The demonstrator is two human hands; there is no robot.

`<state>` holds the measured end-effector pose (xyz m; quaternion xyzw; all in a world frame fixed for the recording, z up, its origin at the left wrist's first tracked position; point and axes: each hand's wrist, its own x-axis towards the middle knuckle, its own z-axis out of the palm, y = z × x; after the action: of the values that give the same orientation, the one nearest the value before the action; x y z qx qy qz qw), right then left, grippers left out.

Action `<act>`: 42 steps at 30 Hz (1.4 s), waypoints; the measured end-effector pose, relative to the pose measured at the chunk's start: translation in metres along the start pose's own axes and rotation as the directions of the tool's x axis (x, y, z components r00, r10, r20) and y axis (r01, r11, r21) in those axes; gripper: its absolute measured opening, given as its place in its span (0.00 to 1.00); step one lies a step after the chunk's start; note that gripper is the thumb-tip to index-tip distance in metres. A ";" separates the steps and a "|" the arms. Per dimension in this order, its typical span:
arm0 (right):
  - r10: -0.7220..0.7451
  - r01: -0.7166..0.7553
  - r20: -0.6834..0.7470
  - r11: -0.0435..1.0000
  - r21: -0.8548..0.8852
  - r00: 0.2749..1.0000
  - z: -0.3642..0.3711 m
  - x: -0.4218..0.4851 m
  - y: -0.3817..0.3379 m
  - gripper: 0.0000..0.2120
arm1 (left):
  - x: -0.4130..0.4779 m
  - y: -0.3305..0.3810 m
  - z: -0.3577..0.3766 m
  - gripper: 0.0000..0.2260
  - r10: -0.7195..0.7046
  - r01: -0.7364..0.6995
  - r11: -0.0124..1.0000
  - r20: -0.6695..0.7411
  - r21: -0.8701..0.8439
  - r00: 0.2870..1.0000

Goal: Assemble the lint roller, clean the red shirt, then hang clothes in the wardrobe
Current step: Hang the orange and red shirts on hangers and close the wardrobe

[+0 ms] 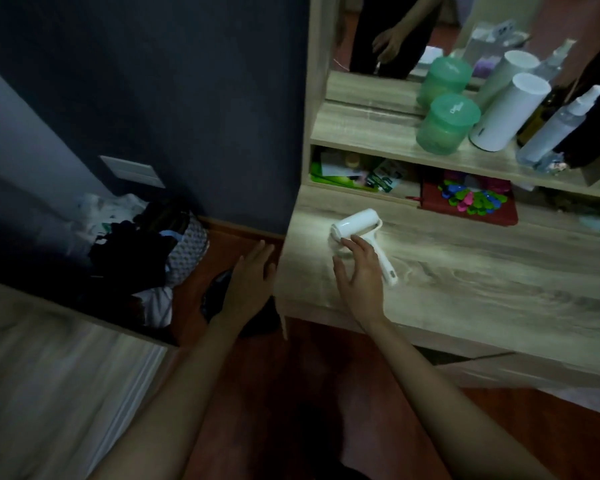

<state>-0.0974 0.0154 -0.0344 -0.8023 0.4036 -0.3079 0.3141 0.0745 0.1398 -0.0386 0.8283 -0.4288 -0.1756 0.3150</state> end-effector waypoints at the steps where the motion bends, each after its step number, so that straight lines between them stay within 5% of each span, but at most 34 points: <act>1: -0.041 0.040 0.007 0.998 0.041 0.999 0.005 -0.004 -0.019 0.16 | -0.015 -0.001 -0.018 0.18 0.012 -0.013 1.000 -0.059 -0.012 0.998; 9: -0.291 0.250 0.062 0.897 0.364 0.955 0.048 -0.039 -0.223 0.08 | -0.161 -0.010 -0.223 0.13 0.118 -0.091 0.993 -0.480 0.080 0.869; 19: -0.703 0.498 0.008 0.511 0.700 0.711 0.079 -0.104 -0.526 0.09 | -0.341 -0.008 -0.476 0.13 0.304 0.047 0.915 -0.762 0.400 0.572; 26: -0.830 0.576 -0.199 0.170 0.799 0.521 0.087 -0.131 -0.689 0.10 | -0.407 0.000 -0.599 0.15 0.416 0.202 0.840 -0.836 0.504 0.359; 33: -0.856 0.631 -0.391 -0.102 0.769 0.337 0.076 -0.128 -0.825 0.11 | -0.435 0.026 -0.689 0.18 0.542 0.362 0.728 -0.812 0.582 0.217; 37: -0.841 0.686 -0.473 -0.182 0.704 0.262 0.066 -0.127 -0.889 0.14 | -0.447 0.033 -0.738 0.21 0.600 0.512 0.623 -0.781 0.592 0.173; 42: -0.885 0.739 -0.418 -0.139 0.659 0.206 0.068 -0.126 -0.949 0.20 | -0.458 0.039 -0.796 0.22 0.587 0.611 0.581 -0.797 0.538 0.143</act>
<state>0.3231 0.5914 0.6075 -0.6670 -0.3958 -0.4985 0.3872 0.2362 0.7942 0.5863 0.7616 -0.1240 0.6297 0.0895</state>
